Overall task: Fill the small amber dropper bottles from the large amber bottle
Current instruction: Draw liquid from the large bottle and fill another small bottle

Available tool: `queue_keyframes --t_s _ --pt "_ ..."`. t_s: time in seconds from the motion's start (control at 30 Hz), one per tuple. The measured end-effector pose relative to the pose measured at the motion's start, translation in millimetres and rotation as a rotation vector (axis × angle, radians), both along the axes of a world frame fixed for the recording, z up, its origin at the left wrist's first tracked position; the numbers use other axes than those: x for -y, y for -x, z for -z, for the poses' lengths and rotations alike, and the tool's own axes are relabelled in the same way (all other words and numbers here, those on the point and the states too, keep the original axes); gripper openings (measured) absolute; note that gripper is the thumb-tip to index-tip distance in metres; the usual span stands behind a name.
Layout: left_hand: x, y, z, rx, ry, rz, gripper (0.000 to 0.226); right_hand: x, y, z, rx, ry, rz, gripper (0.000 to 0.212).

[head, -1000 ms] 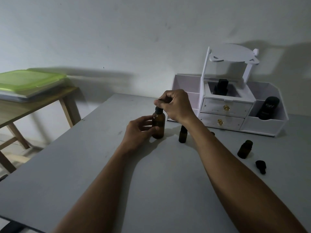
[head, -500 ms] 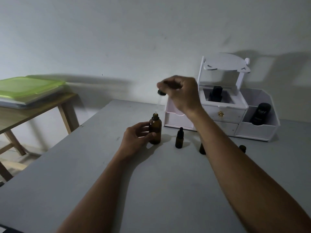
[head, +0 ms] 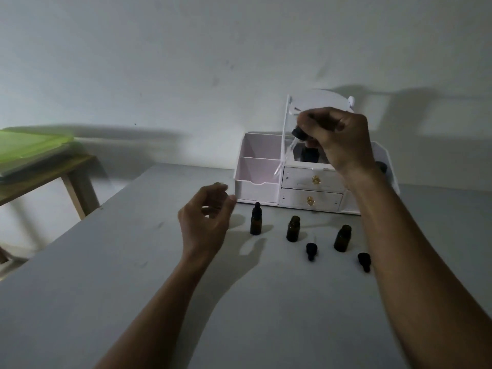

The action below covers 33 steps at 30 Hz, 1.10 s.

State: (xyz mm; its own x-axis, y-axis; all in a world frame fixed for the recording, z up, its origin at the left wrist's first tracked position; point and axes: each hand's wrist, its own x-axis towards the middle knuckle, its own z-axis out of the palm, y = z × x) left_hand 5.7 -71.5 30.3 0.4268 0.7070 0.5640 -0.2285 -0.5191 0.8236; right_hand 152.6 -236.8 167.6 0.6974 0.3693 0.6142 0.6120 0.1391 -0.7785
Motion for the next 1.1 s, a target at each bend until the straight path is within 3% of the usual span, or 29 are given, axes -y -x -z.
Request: queue_keyframes --t_s 0.2,0.4,0.73,1.1 --pt "54 -29 4 -0.320 0.012 0.346 0.042 27 -24 20 -0.054 0.151 0.004 0.003" --pt "75 -64 26 -0.528 0.058 0.394 0.066 32 -37 33 -0.061 0.229 0.029 0.010" --pt "76 -66 30 -0.537 0.142 0.385 0.045 27 -44 47 -0.112 0.264 0.029 0.014" --pt "70 -67 29 -0.537 0.110 0.406 0.045 23 -45 56 -0.076 0.363 0.041 0.009"
